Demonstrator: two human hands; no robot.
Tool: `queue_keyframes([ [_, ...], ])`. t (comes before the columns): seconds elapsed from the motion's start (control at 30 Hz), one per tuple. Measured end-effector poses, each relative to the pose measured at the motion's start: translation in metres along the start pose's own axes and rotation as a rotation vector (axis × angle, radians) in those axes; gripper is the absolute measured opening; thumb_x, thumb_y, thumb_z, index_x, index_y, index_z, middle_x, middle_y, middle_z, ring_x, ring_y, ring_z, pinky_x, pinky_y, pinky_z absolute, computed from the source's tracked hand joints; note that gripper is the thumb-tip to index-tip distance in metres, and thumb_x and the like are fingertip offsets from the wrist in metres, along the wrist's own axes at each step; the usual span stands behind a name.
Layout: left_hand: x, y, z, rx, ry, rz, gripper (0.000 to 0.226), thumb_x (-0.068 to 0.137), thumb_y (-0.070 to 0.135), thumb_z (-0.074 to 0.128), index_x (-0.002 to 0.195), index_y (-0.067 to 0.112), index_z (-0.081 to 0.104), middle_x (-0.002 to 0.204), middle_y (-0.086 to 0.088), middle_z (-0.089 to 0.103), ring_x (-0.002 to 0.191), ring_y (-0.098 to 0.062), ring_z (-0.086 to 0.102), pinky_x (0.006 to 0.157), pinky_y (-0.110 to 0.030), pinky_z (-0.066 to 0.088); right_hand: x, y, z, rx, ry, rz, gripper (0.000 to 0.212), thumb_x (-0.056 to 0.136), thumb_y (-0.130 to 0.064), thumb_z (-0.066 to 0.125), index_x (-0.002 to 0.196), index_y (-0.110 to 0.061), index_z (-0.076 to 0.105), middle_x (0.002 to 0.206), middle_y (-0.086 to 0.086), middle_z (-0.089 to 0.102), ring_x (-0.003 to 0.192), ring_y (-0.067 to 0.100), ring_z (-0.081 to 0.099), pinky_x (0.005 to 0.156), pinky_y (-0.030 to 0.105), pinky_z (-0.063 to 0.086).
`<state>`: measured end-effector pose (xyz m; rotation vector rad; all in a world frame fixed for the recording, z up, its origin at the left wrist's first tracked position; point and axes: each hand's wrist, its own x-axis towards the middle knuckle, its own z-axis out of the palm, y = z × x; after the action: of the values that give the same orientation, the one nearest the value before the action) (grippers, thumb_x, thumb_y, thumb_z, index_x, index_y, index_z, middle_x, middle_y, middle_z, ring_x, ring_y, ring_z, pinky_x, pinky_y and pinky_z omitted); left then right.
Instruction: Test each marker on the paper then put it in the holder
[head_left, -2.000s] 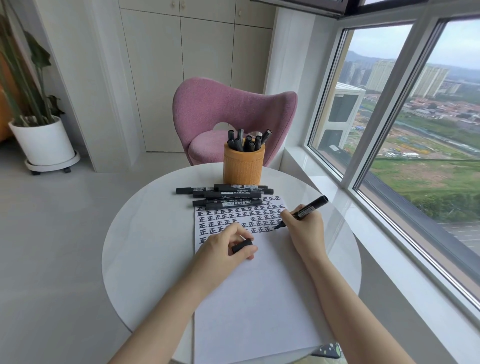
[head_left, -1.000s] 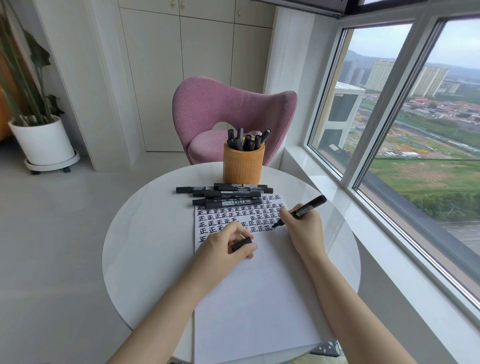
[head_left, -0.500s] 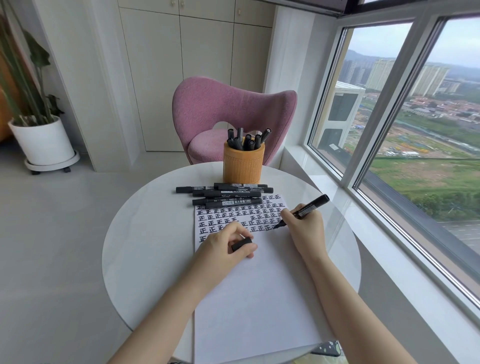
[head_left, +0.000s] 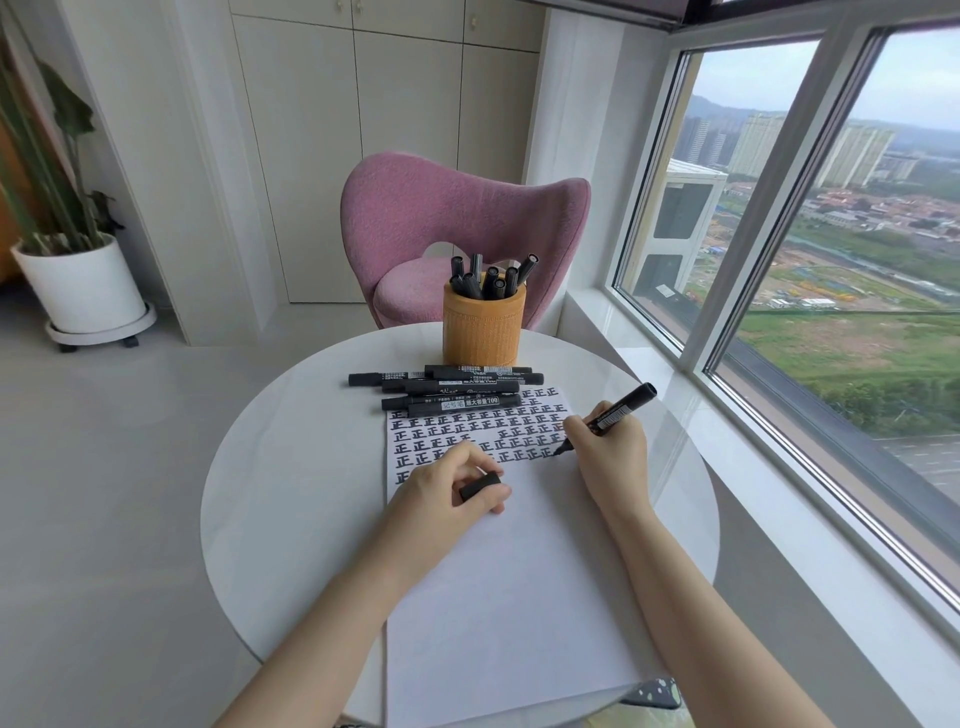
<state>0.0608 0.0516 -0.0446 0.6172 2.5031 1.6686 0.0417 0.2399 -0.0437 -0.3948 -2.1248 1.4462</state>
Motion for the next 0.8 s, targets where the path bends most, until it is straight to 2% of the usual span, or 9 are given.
queue_keyframes([
  [0.17, 0.000, 0.000, 0.000, -0.016, 0.011, 0.013, 0.010, 0.085, 0.023, 0.067, 0.090, 0.022, 0.059, 0.079, 0.007, 0.072, 0.055, 0.007, 0.055, 0.059, -0.009, 0.036, 0.000, -0.001, 0.000, -0.007, 0.020, -0.007, 0.025, 0.079, -0.002, 0.055, 0.065, -0.009, 0.036, 0.059, 0.003, 0.028, 0.055, 0.013, 0.023, 0.045, 0.023, 0.020],
  [0.3, 0.002, -0.005, -0.001, -0.001, 0.028, 0.030, 0.009, 0.082, 0.028, 0.069, 0.088, 0.029, 0.062, 0.085, 0.015, 0.068, 0.060, -0.009, 0.048, 0.065, -0.024, 0.041, 0.002, 0.000, -0.002, 0.025, 0.038, 0.043, 0.021, 0.079, -0.004, 0.056, 0.065, -0.008, 0.042, 0.059, 0.006, 0.034, 0.056, 0.016, 0.029, 0.047, 0.024, 0.022],
  [0.43, 0.003, -0.005, -0.002, -0.046, 0.041, 0.065, 0.010, 0.082, 0.024, 0.070, 0.090, 0.027, 0.067, 0.087, 0.013, 0.068, 0.056, -0.003, 0.044, 0.062, -0.018, 0.040, 0.004, 0.000, -0.005, 0.168, 0.076, 0.093, 0.032, 0.083, -0.014, 0.066, 0.057, -0.014, 0.048, 0.051, -0.003, 0.045, 0.051, 0.014, 0.038, 0.054, 0.028, 0.031],
  [0.5, 0.003, -0.004, -0.002, -0.067, 0.059, 0.061, 0.011, 0.081, 0.024, 0.070, 0.091, 0.028, 0.067, 0.087, 0.009, 0.069, 0.055, -0.005, 0.045, 0.061, -0.019, 0.041, 0.003, -0.004, -0.007, 0.233, 0.068, 0.081, 0.028, 0.083, -0.022, 0.073, 0.063, -0.015, 0.054, 0.048, -0.011, 0.048, 0.048, 0.008, 0.042, 0.055, 0.023, 0.034],
  [0.6, 0.004, -0.005, -0.002, -0.093, 0.106, 0.052, 0.015, 0.079, 0.023, 0.072, 0.092, 0.028, 0.065, 0.085, 0.008, 0.068, 0.055, -0.006, 0.048, 0.063, -0.021, 0.043, -0.001, -0.014, -0.010, 0.272, 0.010, 0.056, 0.025, 0.082, -0.030, 0.075, 0.073, -0.013, 0.059, 0.055, -0.002, 0.053, 0.047, 0.006, 0.043, 0.054, 0.019, 0.035],
  [0.7, 0.006, -0.003, -0.002, -0.114, 0.167, 0.055, 0.023, 0.074, 0.020, 0.076, 0.090, 0.026, 0.061, 0.083, 0.009, 0.067, 0.057, -0.005, 0.053, 0.067, -0.024, 0.046, -0.005, -0.025, -0.009, 0.399, -0.045, 0.131, 0.029, 0.088, -0.033, 0.068, 0.071, -0.011, 0.061, 0.049, 0.000, 0.046, 0.047, 0.012, 0.040, 0.056, 0.025, 0.033],
  [0.8, 0.007, -0.003, -0.002, -0.147, 0.215, 0.061, 0.025, 0.071, 0.013, 0.079, 0.083, 0.019, 0.058, 0.080, 0.003, 0.069, 0.060, -0.003, 0.059, 0.068, -0.024, 0.047, -0.015, -0.034, -0.005, 0.520, -0.103, 0.237, 0.030, 0.089, -0.027, 0.066, 0.067, -0.010, 0.055, 0.052, 0.003, 0.035, 0.046, 0.013, 0.033, 0.054, 0.024, 0.033],
])
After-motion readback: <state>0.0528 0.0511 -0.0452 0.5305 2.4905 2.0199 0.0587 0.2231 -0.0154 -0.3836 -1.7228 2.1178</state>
